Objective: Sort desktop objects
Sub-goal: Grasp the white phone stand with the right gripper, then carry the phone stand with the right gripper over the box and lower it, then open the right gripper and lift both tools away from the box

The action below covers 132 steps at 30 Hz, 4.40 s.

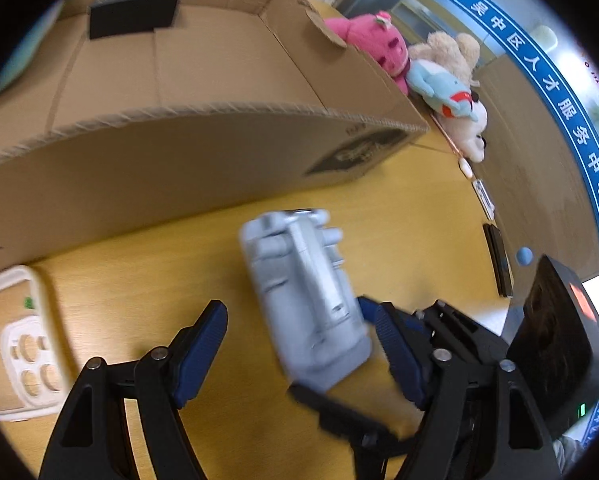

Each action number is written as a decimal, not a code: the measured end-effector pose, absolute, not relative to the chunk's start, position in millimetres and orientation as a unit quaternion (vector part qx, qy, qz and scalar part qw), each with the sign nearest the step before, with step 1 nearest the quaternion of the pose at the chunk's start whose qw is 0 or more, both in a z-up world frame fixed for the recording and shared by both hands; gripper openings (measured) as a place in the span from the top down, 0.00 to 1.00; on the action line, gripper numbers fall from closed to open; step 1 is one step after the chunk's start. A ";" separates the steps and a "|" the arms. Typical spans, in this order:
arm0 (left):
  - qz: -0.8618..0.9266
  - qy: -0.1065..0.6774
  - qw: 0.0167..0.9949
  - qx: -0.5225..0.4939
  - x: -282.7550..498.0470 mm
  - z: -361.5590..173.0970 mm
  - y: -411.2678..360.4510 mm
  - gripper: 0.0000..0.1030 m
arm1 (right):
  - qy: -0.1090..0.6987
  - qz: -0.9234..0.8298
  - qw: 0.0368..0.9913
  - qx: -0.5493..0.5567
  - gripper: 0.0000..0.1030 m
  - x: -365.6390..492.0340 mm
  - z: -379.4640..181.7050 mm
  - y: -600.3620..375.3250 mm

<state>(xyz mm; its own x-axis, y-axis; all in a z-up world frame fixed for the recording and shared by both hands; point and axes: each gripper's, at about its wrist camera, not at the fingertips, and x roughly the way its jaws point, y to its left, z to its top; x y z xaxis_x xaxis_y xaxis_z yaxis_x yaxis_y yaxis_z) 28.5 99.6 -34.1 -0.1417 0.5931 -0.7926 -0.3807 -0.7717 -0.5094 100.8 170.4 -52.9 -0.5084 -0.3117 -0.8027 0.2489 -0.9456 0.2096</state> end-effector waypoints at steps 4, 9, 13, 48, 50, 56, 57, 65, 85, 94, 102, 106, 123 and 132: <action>0.758 -0.078 0.314 -0.566 33.8 -33.8 107.1 0.41 | -0.036 -0.868 0.172 0.464 0.32 107.7 -52.9 166.6; 0.760 -0.102 0.299 -0.568 34.2 -37.4 96.0 0.53 | -0.050 -0.867 0.183 0.460 0.32 108.3 -52.1 167.9; 0.770 -0.090 0.281 -0.566 38.1 -33.5 94.6 0.53 | -0.053 -0.867 0.191 0.458 0.33 108.7 -51.1 163.5; 0.870 -0.072 0.280 -0.398 -118.3 150.0 73.5 0.53 | -0.004 -0.920 0.222 0.324 0.33 -59.9 118.1 150.2; 0.867 -0.078 0.277 -0.407 -143.5 142.8 77.7 0.53 | -0.009 -0.916 0.218 0.336 0.33 -89.0 111.8 154.6; 0.856 -0.084 0.270 -0.433 -208.5 114.0 92.9 0.53 | -0.022 -0.905 0.207 0.372 0.33 -163.8 86.2 168.7; 0.854 -0.083 0.268 -0.438 -218.4 107.6 96.0 0.53 | -0.021 -0.903 0.205 0.377 0.33 -172.4 83.0 171.0; 0.817 -0.119 0.262 -0.500 -277.2 33.7 120.4 0.57 | -0.044 -0.869 0.204 0.448 0.32 -243.6 19.8 187.4; 0.799 -0.072 0.224 -0.553 -281.7 10.5 135.4 0.65 | -0.035 -0.839 0.146 0.522 0.47 -262.7 -24.6 195.6; 0.865 0.002 0.217 -0.451 -207.8 101.9 96.9 0.49 | 0.007 -0.880 0.138 0.454 0.15 -197.7 38.9 191.0; 0.935 0.016 0.163 -0.316 -60.2 188.1 16.0 0.21 | 0.014 -0.910 0.141 0.389 0.00 -89.3 131.9 179.9; 0.948 0.018 0.119 -0.295 2.0 196.1 -7.5 0.20 | 0.020 -0.919 0.136 0.370 0.00 -45.5 152.9 165.3; 0.950 0.008 0.111 -0.292 116.3 152.4 -2.7 0.20 | 0.016 -0.933 0.088 0.349 0.00 82.1 134.4 141.7; 0.952 -0.007 0.104 -0.289 116.3 143.2 -9.2 0.20 | 0.016 -0.934 0.082 0.348 0.00 89.9 131.6 142.6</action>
<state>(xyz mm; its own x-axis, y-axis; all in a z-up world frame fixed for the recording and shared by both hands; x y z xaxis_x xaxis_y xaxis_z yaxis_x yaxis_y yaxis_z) 116.3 -9.2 143.2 -0.8113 0.2012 -0.5489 -0.1935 -0.9784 -0.0726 89.9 142.6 131.6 -0.7439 -0.1429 -0.6529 0.1649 -0.9859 0.0280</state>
